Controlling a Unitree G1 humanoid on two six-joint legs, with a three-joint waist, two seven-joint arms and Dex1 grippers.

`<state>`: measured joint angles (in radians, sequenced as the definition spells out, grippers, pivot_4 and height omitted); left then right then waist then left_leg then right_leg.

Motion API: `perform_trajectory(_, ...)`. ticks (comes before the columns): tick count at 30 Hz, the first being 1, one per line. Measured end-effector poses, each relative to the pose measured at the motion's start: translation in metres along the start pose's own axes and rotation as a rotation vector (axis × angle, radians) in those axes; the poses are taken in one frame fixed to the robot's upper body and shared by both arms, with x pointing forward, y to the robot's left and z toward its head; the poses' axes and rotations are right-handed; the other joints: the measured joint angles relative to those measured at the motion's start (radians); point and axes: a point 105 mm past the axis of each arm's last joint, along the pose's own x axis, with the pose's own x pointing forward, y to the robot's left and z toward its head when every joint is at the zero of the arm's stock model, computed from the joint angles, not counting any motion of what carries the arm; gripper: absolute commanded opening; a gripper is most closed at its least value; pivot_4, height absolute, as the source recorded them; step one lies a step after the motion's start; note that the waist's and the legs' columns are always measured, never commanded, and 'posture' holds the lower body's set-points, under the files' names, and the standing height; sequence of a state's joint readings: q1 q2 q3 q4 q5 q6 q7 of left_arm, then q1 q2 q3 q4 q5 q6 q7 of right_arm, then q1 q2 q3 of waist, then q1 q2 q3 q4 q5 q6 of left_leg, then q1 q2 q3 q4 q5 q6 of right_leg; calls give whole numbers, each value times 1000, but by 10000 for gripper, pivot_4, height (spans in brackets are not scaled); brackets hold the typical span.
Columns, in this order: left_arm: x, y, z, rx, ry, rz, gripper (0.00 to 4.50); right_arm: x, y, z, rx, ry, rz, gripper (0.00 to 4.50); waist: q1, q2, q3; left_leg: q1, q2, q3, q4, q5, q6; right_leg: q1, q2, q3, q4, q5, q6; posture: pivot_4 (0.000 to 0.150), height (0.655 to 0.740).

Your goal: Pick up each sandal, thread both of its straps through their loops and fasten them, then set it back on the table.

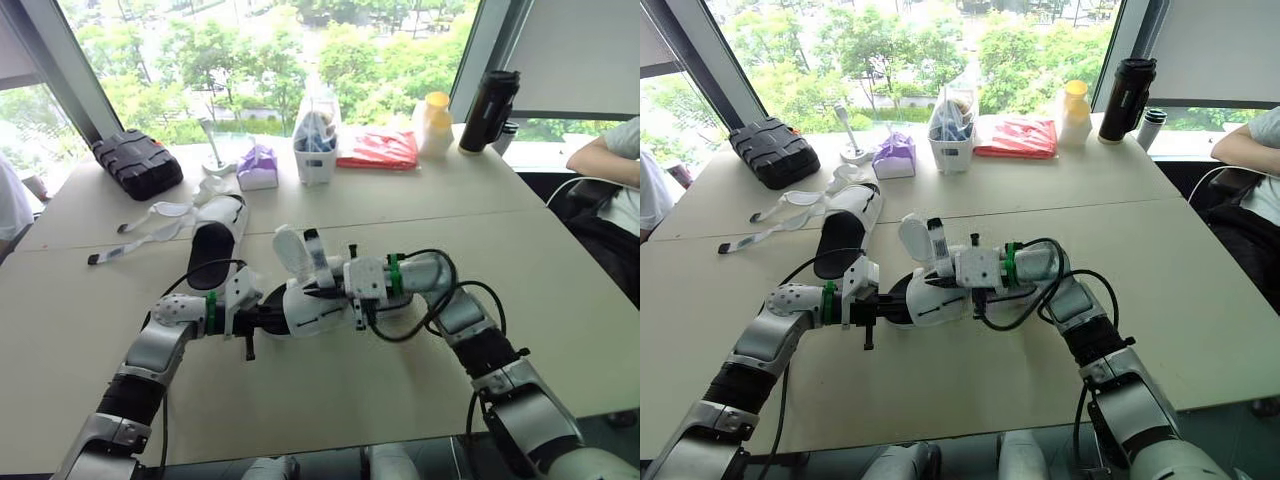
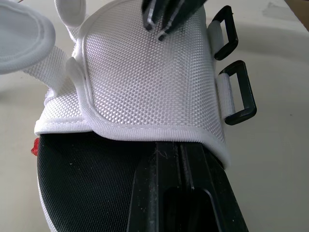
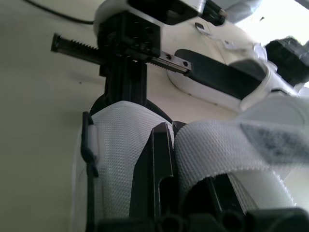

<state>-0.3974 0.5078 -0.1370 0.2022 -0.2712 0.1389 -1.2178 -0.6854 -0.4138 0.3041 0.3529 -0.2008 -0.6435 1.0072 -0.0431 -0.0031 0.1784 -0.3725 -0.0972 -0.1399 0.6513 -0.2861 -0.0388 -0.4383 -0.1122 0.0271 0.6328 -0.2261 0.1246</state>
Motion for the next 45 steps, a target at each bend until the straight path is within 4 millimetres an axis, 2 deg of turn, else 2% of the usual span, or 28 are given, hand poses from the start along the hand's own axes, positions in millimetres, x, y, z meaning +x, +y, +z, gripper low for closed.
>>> perform_trajectory(2, 1, -1, 0, -1, -1, -4, 0, -5, 7, -1, -266, 9, -29, 545, 3, 0, 0, 0, -2, 1, 0, 1, -1, 0, 1, 0, 0, 0, 0, 1500, 7400)
perform_trajectory(4, 1, -1, 0, 2, -2, -7, 0, -6, 15, -3, -430, 4, -71, 545, 2, 0, 0, 0, -2, 1, 0, 2, -3, -1, 1, 1, 1, 0, 0, 1500, 7400)
perform_trajectory(10, 2, 0, -1, 0, -6, -1, 0, 0, 21, -11, -764, -23, -219, 545, 4, -1, -1, 0, -3, 0, -1, 4, -7, -2, 2, 3, 3, 1, -2, 1500, 7400)
perform_trajectory(12, 1, 1, -2, -4, -5, -2, 0, 1, 24, -13, -855, -57, -289, 545, 4, -5, -4, 2, -2, 1, -2, 5, -8, -1, 4, 4, 3, 2, -4, 1500, 7400)
perform_trajectory(14, 2, 0, -3, -8, -2, -3, 0, 2, 27, -15, -907, -90, -343, 545, 1, -9, -7, 8, 2, 2, -3, 6, -9, 5, 9, 6, 0, 3, -7, 1500, 7400)
perform_trajectory(15, 2, 0, -5, -13, 3, -3, 0, 3, 29, -17, -919, -103, -363, 545, 1, -10, -7, 16, 3, 3, -6, 5, -8, 13, 10, 6, -3, 3, -8, 1500, 7400)
perform_trajectory(16, 3, 0, -5, -13, 6, -5, 0, 2, 30, -18, -928, -111, -371, 545, 1, -10, -7, 19, 4, 3, -6, 2, -3, 16, 11, 6, -3, 1, -11, 1500, 7400)
perform_trajectory(19, 4, -1, -6, -16, 8, -8, 0, 1, 29, -19, -945, -138, -393, 545, 2, -12, -8, 19, 5, 3, -5, 2, -3, 17, 11, 6, -3, 1, -11, 1500, 7400)
perform_trajectory(22, 4, -2, -6, -17, 7, -9, 0, -2, 29, -14, -916, -185, -408, 8533, 2, -13, -9, 19, 5, 3, -5, 2, -2, 17, 11, 6, -3, 3, -9, 1500, 7400)
perform_trajectory(23, 3, -2, -6, -17, 7, -9, 0, -5, 28, -13, -896, -198, -415, 14354, 2, -13, -9, 19, 5, 3, -5, 2, -2, 16, 11, 6, -3, 3, -8, 1500, 7400)
perform_trajectory(29, 3, -3, -6, -16, 6, -8, 0, -22, 19, -6, -876, -208, -397, 40931, 1, -13, -9, 18, 5, 2, -5, 1, -2, 15, 12, 6, -3, 3, -8, 1500, 7400)
perform_trajectory(36, 3, -1, -4, -10, -1, -7, 0, -52, 27, 3, -750, -224, -192, 40931, -1, -12, -9, 18, 7, 3, -6, 0, 0, 15, 13, 6, -4, 3, -7, 1500, 7400)
perform_trajectory(39, 3, 0, -7, -20, 7, -3, 0, -74, 45, 5, -670, -227, -11, 40931, -2, -13, -8, 17, 7, 3, -6, 0, 1, 15, 13, 6, -5, 3, -7, 1500, 7400)
perform_trajectory(41, 2, 1, -8, -22, 8, 1, 0, -78, 60, 5, -614, -234, 60, 40931, -5, -12, -8, 18, 7, 4, -6, 0, 1, 15, 14, 6, -5, 3, -7, 1500, 7400)
perform_trajectory(44, 3, 1, -7, -10, 4, -2, 0, -83, 63, 8, -539, -238, 120, 40931, -3, -10, -7, 18, 8, 6, -5, 0, 1, 15, 14, 8, -5, 3, -7, 1500, 7400)
perform_trajectory(45, 6, 1, -7, -4, 1, -9, 0, -90, 59, 3, -471, -150, 120, 40931, 2, -10, -6, 17, 10, 5, -5, 0, 1, 17, 13, 8, -6, 3, -8, 1500, 7400)
